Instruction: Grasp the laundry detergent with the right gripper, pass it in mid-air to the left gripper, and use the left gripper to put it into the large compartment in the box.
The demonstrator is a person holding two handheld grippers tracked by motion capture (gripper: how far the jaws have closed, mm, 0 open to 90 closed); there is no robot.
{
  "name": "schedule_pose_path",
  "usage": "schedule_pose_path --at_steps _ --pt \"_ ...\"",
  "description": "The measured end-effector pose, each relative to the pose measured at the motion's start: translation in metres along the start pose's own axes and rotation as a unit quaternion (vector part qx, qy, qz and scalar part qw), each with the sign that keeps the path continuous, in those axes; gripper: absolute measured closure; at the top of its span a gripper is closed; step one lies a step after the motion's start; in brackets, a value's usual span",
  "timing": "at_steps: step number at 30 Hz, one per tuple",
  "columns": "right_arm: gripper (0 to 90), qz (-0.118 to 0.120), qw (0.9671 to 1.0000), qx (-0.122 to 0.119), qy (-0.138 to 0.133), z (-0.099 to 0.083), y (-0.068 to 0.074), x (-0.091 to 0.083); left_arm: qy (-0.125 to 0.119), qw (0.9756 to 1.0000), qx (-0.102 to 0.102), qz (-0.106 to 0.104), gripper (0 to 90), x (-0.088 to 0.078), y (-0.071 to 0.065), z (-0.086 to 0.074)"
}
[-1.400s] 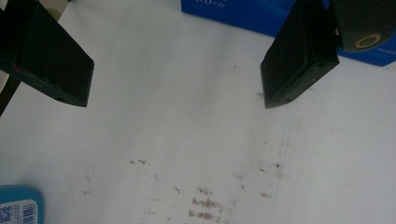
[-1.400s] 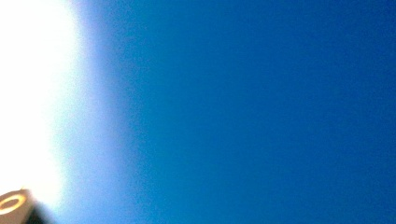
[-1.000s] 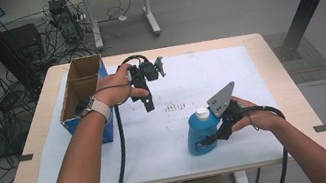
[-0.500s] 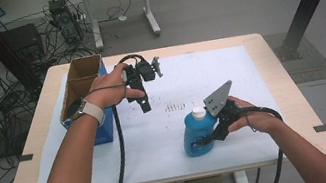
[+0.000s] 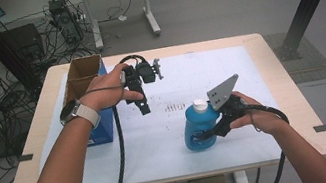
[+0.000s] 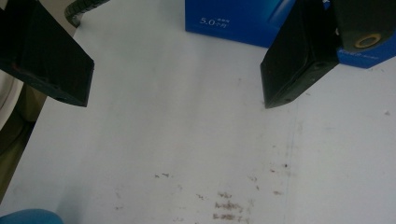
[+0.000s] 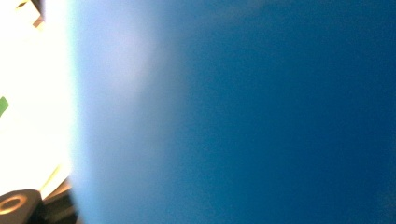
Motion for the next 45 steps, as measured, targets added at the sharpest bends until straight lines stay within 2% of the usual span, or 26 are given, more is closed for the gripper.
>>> schedule_pose_path --at_steps 12,18,23,38,45 --pt "43.5 -0.037 0.999 0.023 -0.008 0.013 0.008 -0.011 0.004 0.9996 0.028 -0.003 10.0 -0.008 -0.008 -0.002" --pt "43.5 -0.046 0.9982 0.032 -0.022 0.021 0.011 -0.015 0.009 0.999 0.043 -0.009 9.9 -0.012 -0.011 -0.003" --pt "43.5 -0.057 0.9978 0.031 -0.017 0.029 0.015 -0.016 0.011 0.9983 0.056 -0.013 10.0 -0.015 -0.016 -0.003" --pt "43.6 -0.068 0.997 0.039 0.0 0.045 0.017 -0.017 0.019 0.9962 0.082 -0.021 8.9 -0.036 -0.023 -0.001" --pt "43.6 -0.066 0.9969 0.043 0.005 0.048 0.011 -0.012 0.016 0.9953 0.094 -0.016 8.7 -0.056 -0.026 0.004"
Point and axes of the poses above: each handheld gripper's, and its own axes: x roughly forward along the jaws, z roughly out of its top, y roughly to its left, the point moved 6 cm from there along x, roughly forward along the jaws, and after that the axes turned 8 degrees about x, right-handed, at the moved point
